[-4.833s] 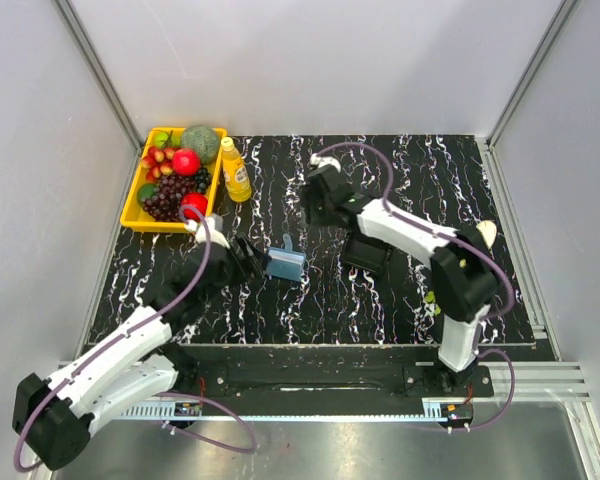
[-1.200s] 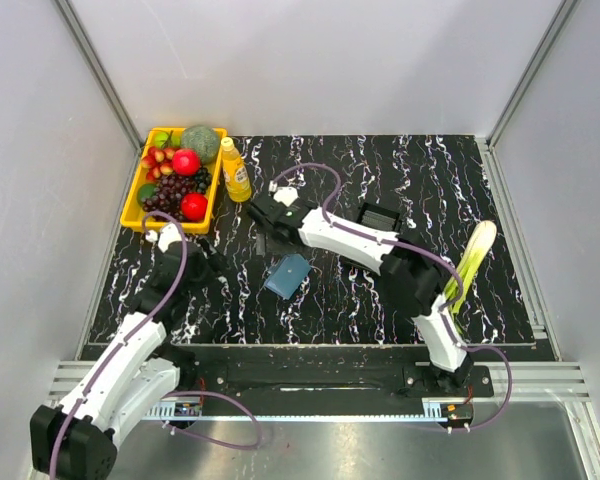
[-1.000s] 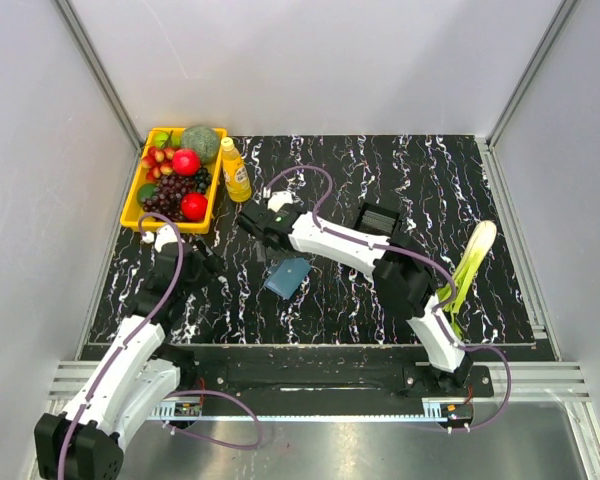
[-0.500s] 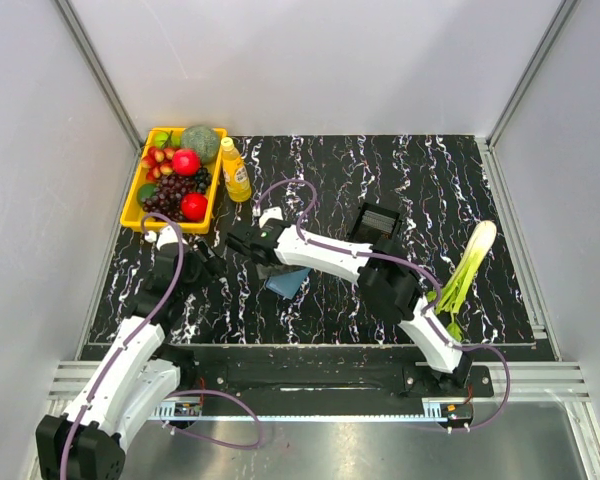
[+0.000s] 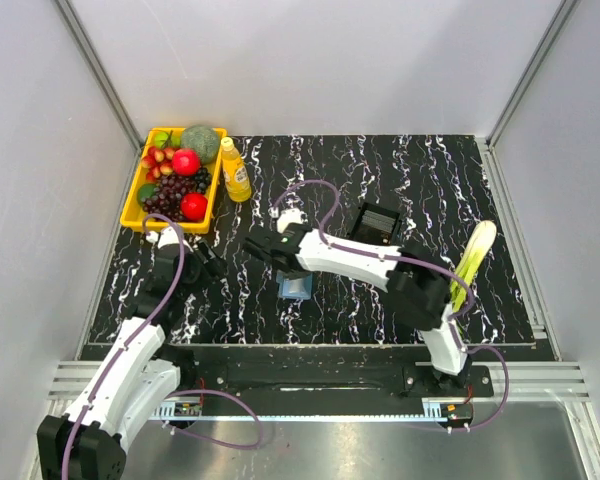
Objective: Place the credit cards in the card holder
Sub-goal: Open the card holder at the center of the board.
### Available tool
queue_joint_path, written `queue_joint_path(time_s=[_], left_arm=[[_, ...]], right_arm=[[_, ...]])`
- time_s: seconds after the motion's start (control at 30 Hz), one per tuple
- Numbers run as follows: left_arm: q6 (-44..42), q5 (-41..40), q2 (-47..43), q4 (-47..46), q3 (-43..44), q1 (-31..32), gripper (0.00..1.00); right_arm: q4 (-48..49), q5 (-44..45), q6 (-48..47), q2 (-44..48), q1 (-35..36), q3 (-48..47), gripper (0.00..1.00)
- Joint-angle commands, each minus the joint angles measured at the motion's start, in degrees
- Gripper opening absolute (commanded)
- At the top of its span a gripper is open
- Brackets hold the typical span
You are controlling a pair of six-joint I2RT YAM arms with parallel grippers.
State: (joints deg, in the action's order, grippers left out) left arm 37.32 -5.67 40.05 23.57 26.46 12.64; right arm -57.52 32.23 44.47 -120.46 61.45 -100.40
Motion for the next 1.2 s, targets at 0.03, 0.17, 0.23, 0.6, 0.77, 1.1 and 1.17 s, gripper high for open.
queue_joint_path(time_s=[0.03,0.17,0.23,0.6,0.77,1.1,1.17], left_arm=[[-1.46,3.99,1.43,-5.02,-0.53,-0.43,0.73],[-2.34,8.38,1.70,-7.04,-0.44,-0.52,0.70],[-2.25,10.14,1.52,-7.92,-0.18,-0.43,0.70],[-2.08,28.42,2.39,-21.80,-0.79,0.27,0.63],[-3.12,23.01,9.24,-25.42,3.58,10.70,0.61],[2.40,17.64,31.21,-30.87,9.05,19.26,0.53],[3.54,15.00,33.33,-31.57,8.44,19.26,0.50]], right_arm=[[11.26,0.04,-2.09,11.29,-0.10,10.20,0.00],[21.98,-3.04,-4.82,17.35,-0.19,17.94,0.00],[29.01,-4.71,-5.88,20.52,-0.63,21.81,0.00],[56.72,-21.68,-0.08,25.46,-10.47,40.10,0.00],[59.54,-24.14,-2.28,24.05,-11.09,43.09,0.00],[61.91,-24.06,-0.17,24.75,-12.41,47.58,0.00],[61.82,-23.79,-0.08,24.66,-12.67,48.01,0.00]])
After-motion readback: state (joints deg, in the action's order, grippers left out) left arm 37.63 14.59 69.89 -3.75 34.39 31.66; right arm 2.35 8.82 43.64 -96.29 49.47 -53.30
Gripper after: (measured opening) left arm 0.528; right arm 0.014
